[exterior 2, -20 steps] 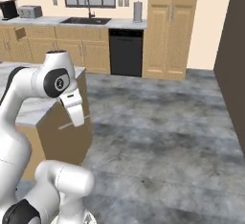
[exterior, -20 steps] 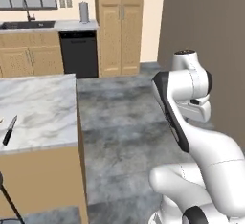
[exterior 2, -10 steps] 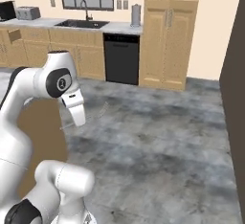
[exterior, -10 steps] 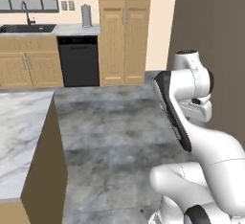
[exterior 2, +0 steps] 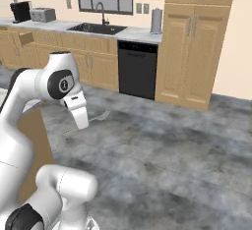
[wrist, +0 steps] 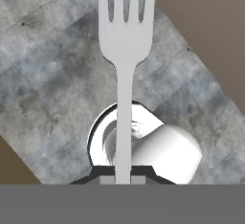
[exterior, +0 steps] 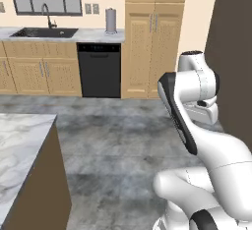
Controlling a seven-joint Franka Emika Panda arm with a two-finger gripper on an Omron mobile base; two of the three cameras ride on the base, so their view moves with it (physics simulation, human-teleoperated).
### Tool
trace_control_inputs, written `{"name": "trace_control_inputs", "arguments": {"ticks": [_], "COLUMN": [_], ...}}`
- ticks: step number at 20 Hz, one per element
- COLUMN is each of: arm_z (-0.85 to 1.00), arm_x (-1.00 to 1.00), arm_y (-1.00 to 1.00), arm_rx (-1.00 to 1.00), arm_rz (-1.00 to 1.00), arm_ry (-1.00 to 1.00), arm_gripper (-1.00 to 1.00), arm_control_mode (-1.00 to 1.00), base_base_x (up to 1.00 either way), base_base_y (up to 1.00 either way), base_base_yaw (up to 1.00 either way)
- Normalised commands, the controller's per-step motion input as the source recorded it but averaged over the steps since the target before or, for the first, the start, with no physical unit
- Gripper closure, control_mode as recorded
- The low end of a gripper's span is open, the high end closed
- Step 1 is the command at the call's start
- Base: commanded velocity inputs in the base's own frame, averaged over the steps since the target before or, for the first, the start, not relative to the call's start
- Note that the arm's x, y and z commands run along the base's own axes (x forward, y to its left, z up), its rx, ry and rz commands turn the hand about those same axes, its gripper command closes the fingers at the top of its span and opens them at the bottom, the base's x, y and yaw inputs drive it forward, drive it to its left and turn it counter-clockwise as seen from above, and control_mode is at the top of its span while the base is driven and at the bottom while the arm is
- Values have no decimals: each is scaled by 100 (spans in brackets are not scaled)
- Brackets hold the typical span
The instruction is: Pick up the metallic utensils from the counter and place them in the open drawer. Make sure not to pick up any wooden utensils.
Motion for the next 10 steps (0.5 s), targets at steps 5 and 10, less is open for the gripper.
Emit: {"name": "trace_control_inputs", "arguments": {"ticks": [5,10], "arm_z": [0,0], "arm_x": [0,0], "arm_y": [0,0], "arm_rx": [0,0], "arm_rz": [0,0], "arm_ry": [0,0], "arm_gripper": [100,100], "arm_control_mode": [100,100], "base_base_x": [100,100], "base_base_y": [-52,-52], "base_base_yaw": [30,32]}}
